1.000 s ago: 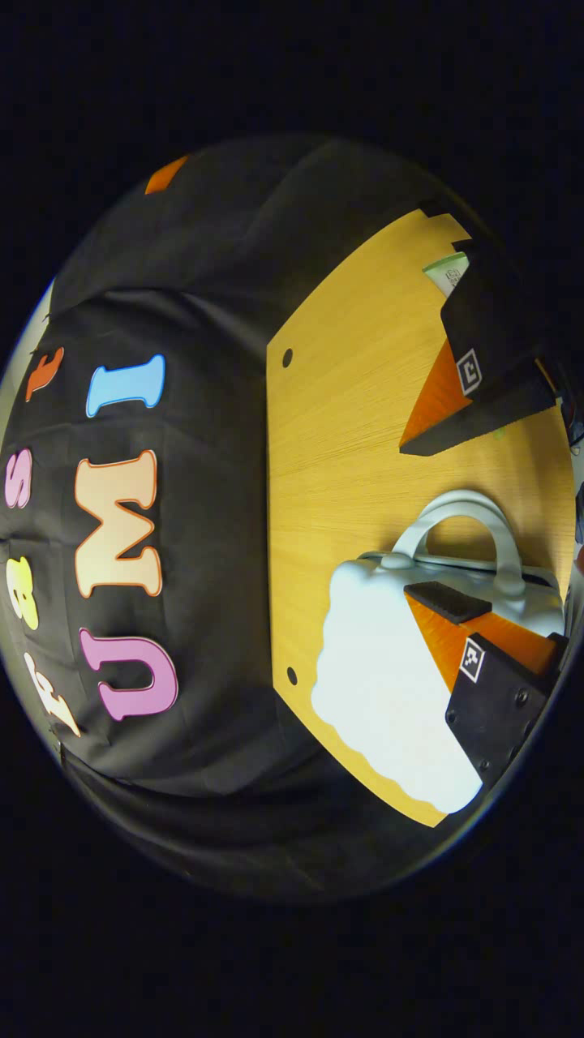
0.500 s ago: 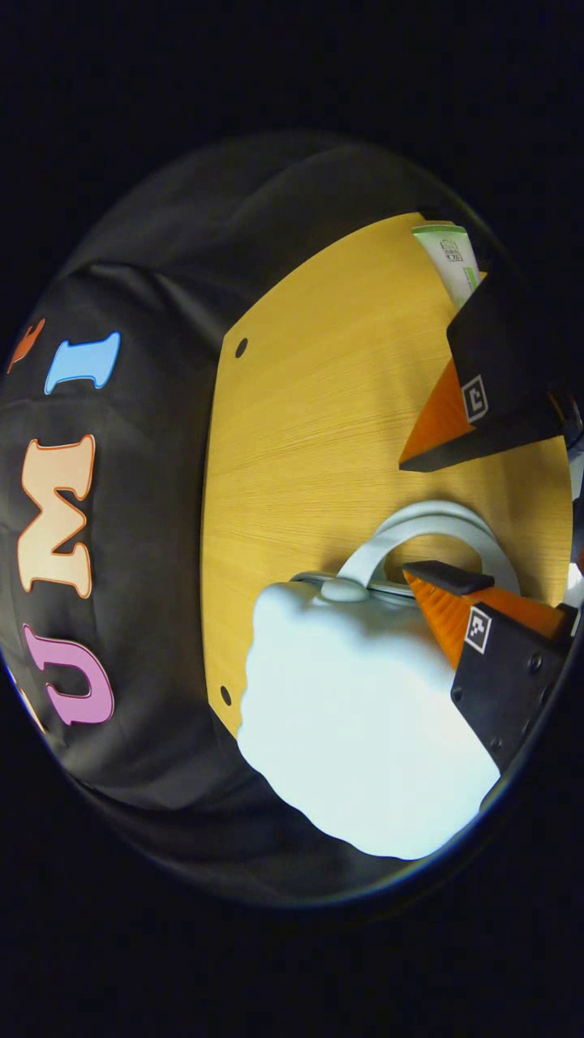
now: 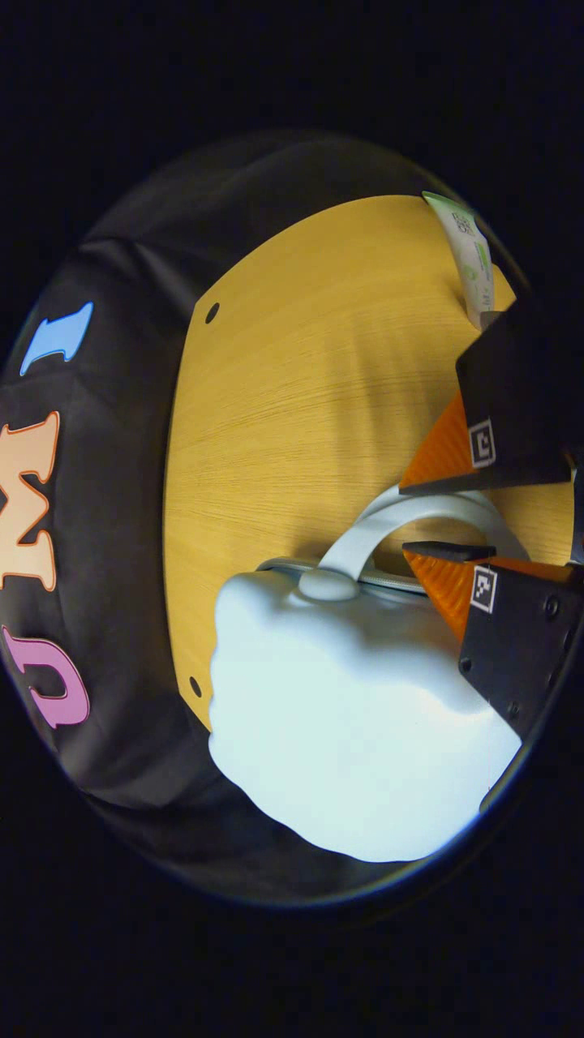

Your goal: First open the suitcase, pack the skin care products into it, and then close the suitcase.

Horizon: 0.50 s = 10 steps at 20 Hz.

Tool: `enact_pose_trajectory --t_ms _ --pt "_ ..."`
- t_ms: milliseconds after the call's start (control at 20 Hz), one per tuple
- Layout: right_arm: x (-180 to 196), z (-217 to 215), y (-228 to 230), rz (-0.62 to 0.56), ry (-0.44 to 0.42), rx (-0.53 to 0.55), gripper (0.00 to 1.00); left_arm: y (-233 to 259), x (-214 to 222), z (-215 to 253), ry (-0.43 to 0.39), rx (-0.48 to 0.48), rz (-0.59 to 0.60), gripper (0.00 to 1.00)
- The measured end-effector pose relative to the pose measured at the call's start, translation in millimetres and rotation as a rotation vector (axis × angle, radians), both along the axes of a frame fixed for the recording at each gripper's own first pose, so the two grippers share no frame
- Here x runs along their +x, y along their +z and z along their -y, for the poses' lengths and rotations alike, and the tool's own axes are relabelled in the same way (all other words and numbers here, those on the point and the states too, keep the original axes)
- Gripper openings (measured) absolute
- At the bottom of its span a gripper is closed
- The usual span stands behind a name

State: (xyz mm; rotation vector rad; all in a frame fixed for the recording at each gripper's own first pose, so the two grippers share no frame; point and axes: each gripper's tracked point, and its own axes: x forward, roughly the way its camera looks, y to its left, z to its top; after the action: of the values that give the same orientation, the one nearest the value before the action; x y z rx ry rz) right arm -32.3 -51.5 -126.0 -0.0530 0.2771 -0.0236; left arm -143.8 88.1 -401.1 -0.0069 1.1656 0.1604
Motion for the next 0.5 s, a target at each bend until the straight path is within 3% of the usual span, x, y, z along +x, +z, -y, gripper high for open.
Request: enact_pose_trajectory --t_ms 100,300,500 --pt "-0.9 5.5 1.0 0.005 -0.009 -0.005 0.99 0.2 1.1 2.4 0.009 -0.012 -0.003 0.10" --pt "-2.5 2.7 -0.4 0.015 0.010 -0.015 1.00 4.5 1.3 3.7 0.018 -0.025 -0.024 0.01" --pt "-3.3 -0.1 -8.4 0.014 0.030 0.003 0.99 20.9 8.3 8.0 -0.018 0.028 0.015 0.00"
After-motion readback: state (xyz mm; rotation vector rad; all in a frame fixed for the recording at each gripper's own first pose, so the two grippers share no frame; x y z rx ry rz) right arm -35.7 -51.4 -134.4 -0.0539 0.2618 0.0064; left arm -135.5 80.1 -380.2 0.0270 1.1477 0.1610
